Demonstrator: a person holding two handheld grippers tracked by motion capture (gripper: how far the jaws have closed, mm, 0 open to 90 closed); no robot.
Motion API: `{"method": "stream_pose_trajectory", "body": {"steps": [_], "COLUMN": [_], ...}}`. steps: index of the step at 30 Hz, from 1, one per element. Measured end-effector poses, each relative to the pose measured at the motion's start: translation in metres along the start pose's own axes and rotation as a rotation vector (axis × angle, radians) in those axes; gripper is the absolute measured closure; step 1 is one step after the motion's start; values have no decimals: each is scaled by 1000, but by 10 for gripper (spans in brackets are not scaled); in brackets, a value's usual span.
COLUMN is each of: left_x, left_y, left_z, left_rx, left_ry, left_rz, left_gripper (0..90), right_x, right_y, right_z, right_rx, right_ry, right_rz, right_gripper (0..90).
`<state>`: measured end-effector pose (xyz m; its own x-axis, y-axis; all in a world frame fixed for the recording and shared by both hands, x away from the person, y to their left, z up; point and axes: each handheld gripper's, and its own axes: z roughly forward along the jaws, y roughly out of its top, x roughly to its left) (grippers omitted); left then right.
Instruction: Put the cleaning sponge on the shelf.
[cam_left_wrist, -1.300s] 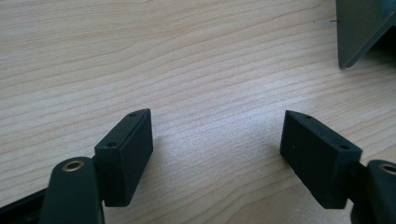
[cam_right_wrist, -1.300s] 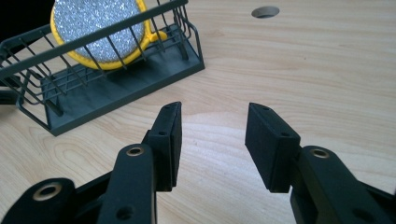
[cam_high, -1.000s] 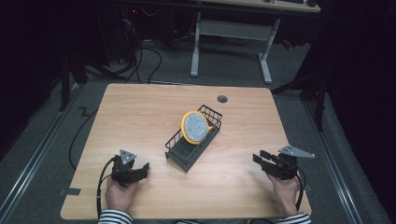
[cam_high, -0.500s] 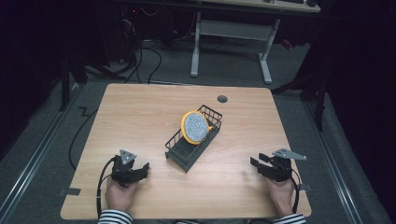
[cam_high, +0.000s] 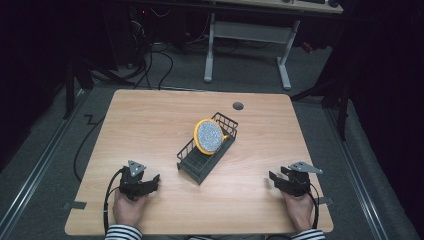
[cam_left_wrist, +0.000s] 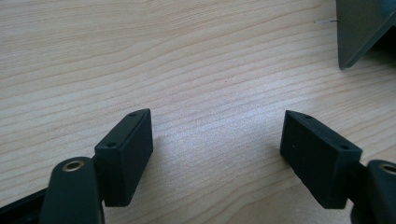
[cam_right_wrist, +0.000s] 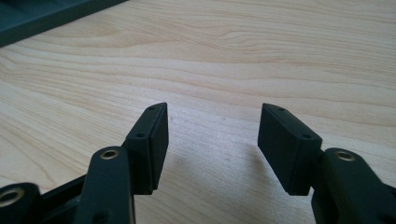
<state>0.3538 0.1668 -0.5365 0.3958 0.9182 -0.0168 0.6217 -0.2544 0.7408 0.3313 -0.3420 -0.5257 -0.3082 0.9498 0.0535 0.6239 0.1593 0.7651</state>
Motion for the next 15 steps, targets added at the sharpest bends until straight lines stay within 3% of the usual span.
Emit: {"method": "stream_pose_trajectory", "body": {"steps": [12, 15], "left_x": [0, 0], "left_y": [0, 0], "left_z": [0, 0], "left_rx": [0, 0], "left_ry": [0, 0], "left_rz": [0, 0], "left_gripper": [259, 259], "right_x": [6, 6], "right_y": [-2, -1], "right_z": [5, 6], "right_rx": [43, 55], "right_ry": [-49, -42], "right_rz": [-52, -59], "right_gripper": [403, 392]}}
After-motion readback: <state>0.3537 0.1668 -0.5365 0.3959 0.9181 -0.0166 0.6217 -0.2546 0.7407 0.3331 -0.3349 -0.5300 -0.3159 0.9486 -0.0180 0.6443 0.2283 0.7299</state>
